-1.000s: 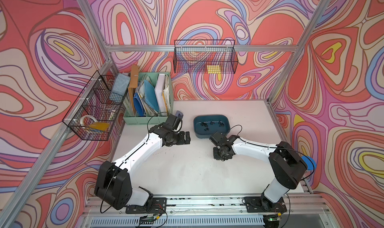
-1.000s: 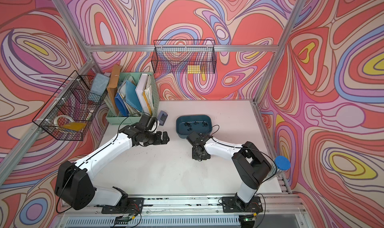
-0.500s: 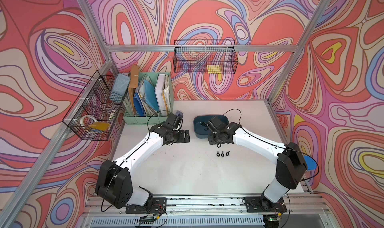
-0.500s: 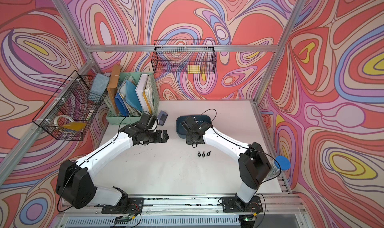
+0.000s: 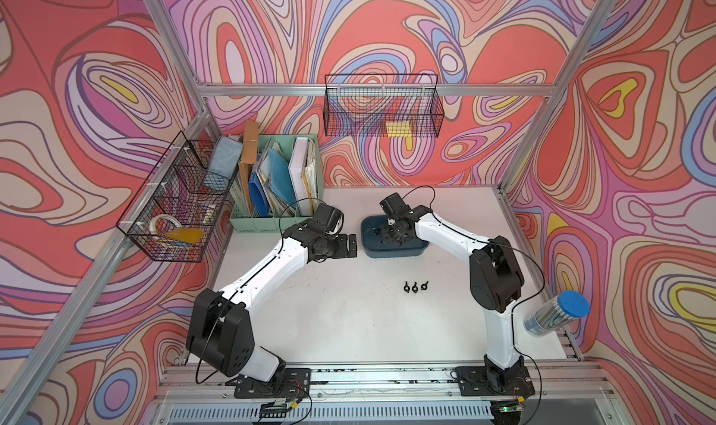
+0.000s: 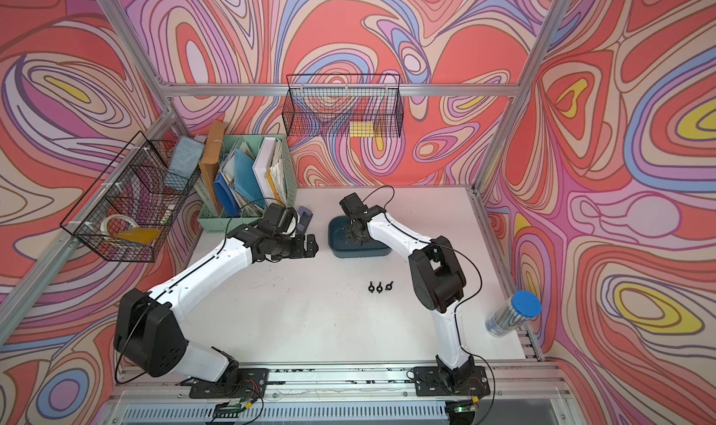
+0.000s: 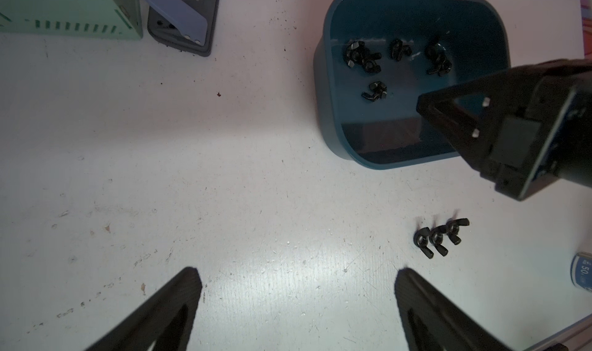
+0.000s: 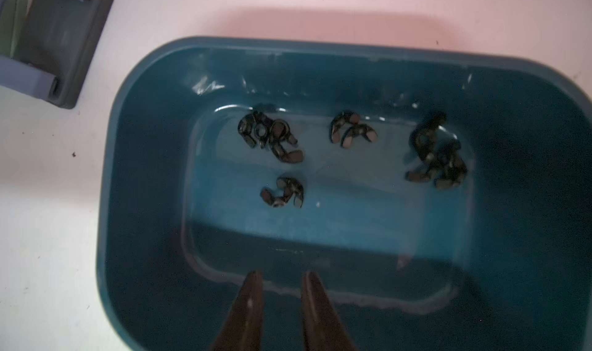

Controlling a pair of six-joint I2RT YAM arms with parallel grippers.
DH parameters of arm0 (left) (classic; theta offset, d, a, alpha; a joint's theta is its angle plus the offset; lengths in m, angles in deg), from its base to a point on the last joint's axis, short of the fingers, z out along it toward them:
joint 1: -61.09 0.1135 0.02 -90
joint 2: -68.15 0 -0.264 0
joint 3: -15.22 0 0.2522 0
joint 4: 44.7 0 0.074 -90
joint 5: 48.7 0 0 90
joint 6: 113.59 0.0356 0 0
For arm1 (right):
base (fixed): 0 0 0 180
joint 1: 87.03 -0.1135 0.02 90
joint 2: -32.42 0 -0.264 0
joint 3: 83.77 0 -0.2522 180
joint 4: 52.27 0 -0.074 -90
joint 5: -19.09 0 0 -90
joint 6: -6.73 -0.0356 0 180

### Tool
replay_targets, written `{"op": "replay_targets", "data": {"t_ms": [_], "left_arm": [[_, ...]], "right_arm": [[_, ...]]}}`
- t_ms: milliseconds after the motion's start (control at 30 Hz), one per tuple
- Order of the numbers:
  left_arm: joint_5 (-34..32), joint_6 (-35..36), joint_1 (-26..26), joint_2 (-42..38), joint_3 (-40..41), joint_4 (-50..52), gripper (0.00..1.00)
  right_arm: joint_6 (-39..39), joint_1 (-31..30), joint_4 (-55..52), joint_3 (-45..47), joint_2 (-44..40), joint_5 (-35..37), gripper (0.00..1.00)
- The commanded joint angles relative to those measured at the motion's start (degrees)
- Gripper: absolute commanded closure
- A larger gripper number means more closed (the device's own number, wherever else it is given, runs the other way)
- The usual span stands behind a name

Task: Take out the wing nut from the storage box
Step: Pick up the wing nut from the storage box.

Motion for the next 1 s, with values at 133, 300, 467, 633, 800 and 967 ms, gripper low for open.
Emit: {"op": "replay_targets", "data": {"t_ms": [133,300,467,633,800,967], "left_arm": [[-0.4,1.9,0.0,3.6,-4.1,0.7,0.01],[-0.3,2.1,0.4,4.8,-5.4,0.7,0.01],[-0.5,2.1,0.8,5.2,-5.8,0.9,0.01],[-0.8,2.1,1.1,5.3,-6.0,1.1,0.01],[-1.2,2.2,1.4,5.2,-5.9,1.2,0.01],[-1.1,2.1,1.5,5.1,-5.7,1.4,0.01]], "right_arm": [[3.6,2.1,1.6,-8.5,7.9,-3.0,0.78],[4.5,3.0,1.6,-12.2,11.9,-3.9,0.79],[4.6,4.2,1.3,-14.8,15.0,-4.8,0.79],[5.3,4.6,0.2,-17.2,17.3,-6.0,0.79],[5.2,4.8,0.1,-17.5,18.4,-6.0,0.79],[5.3,5.0,0.0,-18.1,19.3,-7.2,0.8]]}}
